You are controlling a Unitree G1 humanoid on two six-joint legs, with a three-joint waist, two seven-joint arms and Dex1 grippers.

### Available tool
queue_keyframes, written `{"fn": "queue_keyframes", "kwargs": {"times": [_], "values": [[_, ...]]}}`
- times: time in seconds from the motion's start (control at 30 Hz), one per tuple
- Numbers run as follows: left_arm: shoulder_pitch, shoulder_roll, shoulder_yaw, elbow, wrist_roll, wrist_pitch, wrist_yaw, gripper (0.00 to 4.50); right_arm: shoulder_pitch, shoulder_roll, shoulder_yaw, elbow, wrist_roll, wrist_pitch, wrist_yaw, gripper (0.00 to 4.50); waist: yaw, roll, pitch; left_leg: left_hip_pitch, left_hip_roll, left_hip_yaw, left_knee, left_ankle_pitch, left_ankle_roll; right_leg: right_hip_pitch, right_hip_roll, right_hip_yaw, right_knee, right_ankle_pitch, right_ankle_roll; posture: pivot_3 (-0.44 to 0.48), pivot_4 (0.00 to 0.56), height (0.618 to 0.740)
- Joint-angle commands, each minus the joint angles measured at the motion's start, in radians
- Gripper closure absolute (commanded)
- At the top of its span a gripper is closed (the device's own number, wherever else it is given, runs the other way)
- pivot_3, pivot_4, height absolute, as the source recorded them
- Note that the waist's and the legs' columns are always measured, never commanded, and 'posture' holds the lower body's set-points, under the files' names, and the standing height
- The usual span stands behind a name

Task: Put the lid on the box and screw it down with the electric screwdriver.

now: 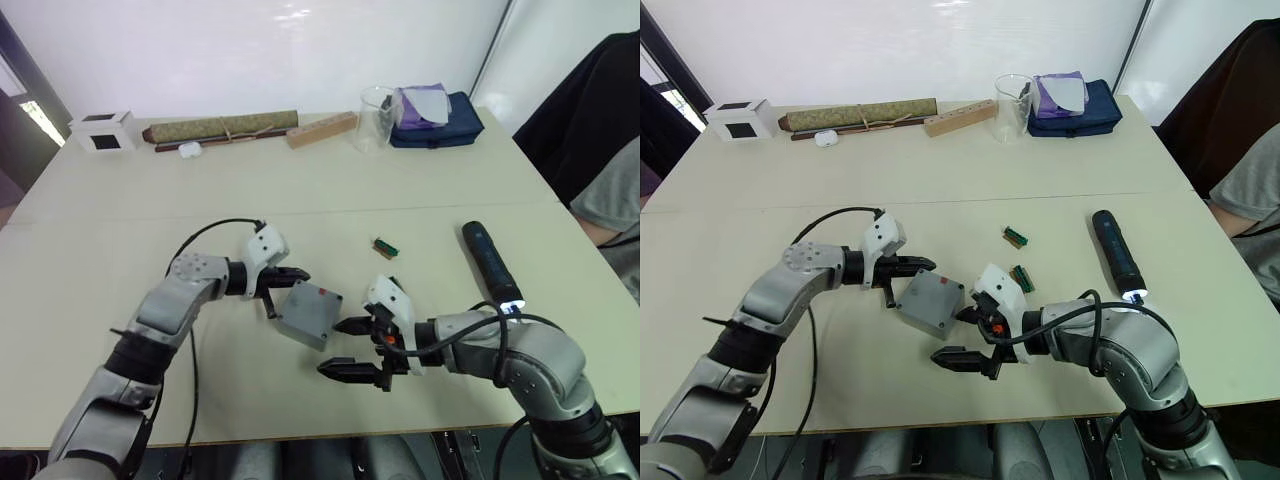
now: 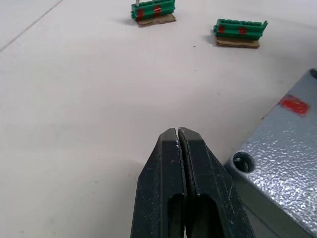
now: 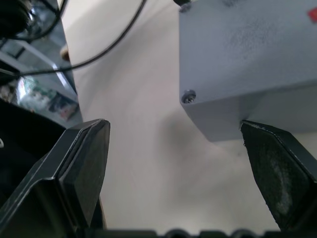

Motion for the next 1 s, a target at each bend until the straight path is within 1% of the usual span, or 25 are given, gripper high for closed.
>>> {"fn": "queue_keyframes", "kwargs": {"times": [0.03, 0.13, 0.2, 0.33, 0.43, 0.53, 0.6, 0.7, 0.77, 1.0], "values": [[-0.018, 0.026, 0.029, 0.031, 0.037, -0.049, 0.008, 4.50, -0.009, -0.053, -0.040, -0.054, 0.003, -0.021, -0.005, 0.02, 0.003, 0.000, 0.000, 0.000, 0.000, 0.000, 0.000, 0.000, 0.000, 0.000, 0.000, 0.000, 0.000, 0.000, 0.000, 0.000, 0.150, 0.740], [0.007, 0.085, 0.060, 0.041, 0.063, -0.063, 0.012, 4.50, -0.006, -0.156, -0.028, -0.061, -0.032, -0.070, 0.039, 0.02, 0.004, 0.000, 0.000, 0.000, 0.000, 0.000, 0.000, 0.000, 0.000, 0.000, 0.000, 0.000, 0.000, 0.000, 0.000, 0.000, 0.150, 0.740], [0.061, 0.134, 0.088, -0.013, 0.040, -0.027, -0.007, 4.50, -0.015, -0.236, 0.003, -0.038, -0.094, -0.145, 0.082, 0.02, 0.001, 0.000, 0.000, 0.000, 0.000, 0.000, 0.000, 0.000, 0.000, 0.000, 0.000, 0.000, 0.000, 0.000, 0.000, 0.000, 0.150, 0.740], [0.176, 0.198, 0.120, -0.164, -0.021, 0.062, -0.048, 4.50, -0.050, -0.290, 0.049, 0.048, -0.187, -0.273, 0.133, 0.02, 0.000, 0.000, 0.000, 0.000, 0.001, 0.000, -0.001, 0.000, 0.000, 0.000, 0.000, 0.000, 0.000, 0.000, 0.000, 0.000, 0.150, 0.740], [0.225, 0.219, 0.133, -0.237, -0.049, 0.107, -0.057, 4.50, -0.066, -0.300, 0.080, 0.092, -0.244, -0.337, 0.158, 0.02, 0.006, 0.000, 0.000, 0.000, 0.001, 0.001, -0.001, 0.000, 0.000, 0.000, -0.001, 0.000, 0.000, 0.000, 0.000, 0.000, 0.150, 0.740], [0.378, 0.247, 0.153, -0.420, -0.127, 0.205, -0.058, 4.50, -0.155, -0.281, 0.160, 0.199, -0.335, -0.440, 0.214, 0.02, 0.000, 0.000, 0.000, 0.000, 0.001, 0.001, 0.000, 0.000, 0.000, 0.000, -0.001, 0.000, 0.000, 0.000, 0.000, 0.000, 0.150, 0.740], [0.436, 0.243, 0.159, -0.504, -0.162, 0.256, -0.036, 4.50, -0.183, -0.266, 0.191, 0.231, -0.365, -0.484, 0.240, 0.02, -0.009, 0.000, 0.000, 0.000, 0.002, 0.003, 0.000, 0.000, 0.000, -0.001, -0.002, 0.002, -0.001, 0.000, 0.000, 0.000, 0.150, 0.740], [0.454, 0.237, 0.172, -0.573, -0.206, 0.307, -0.019, 4.50, -0.182, -0.250, 0.202, 0.247, -0.385, -0.518, 0.263, 0.02, -0.006, -0.001, 0.000, -0.001, 0.001, 0.001, -0.001, 0.000, 0.000, -0.001, -0.002, 0.000, 0.000, 0.000, 0.000, 0.000, 0.150, 0.740], [0.449, 0.233, 0.173, -0.587, -0.224, 0.323, -0.011, 4.50, -0.188, -0.240, 0.210, 0.261, -0.397, -0.535, 0.284, 0.02, 0.001, -0.001, 0.000, -0.001, 0.002, -0.001, 0.000, 0.000, 0.000, -0.001, -0.001, -0.001, 0.000, 0.000, 0.000, 0.000, 0.150, 0.740], [0.434, 0.208, 0.131, -0.575, -0.214, 0.318, 0.034, 4.50, -0.187, -0.214, 0.234, 0.273, -0.428, -0.568, 0.334, 0.02, 0.003, -0.001, 0.000, 0.000, 0.001, 0.001, 0.000, 0.000, 0.000, 0.000, -0.001, -0.001, 0.000, 0.000, 0.000, 0.000, 0.150, 0.740]]}}
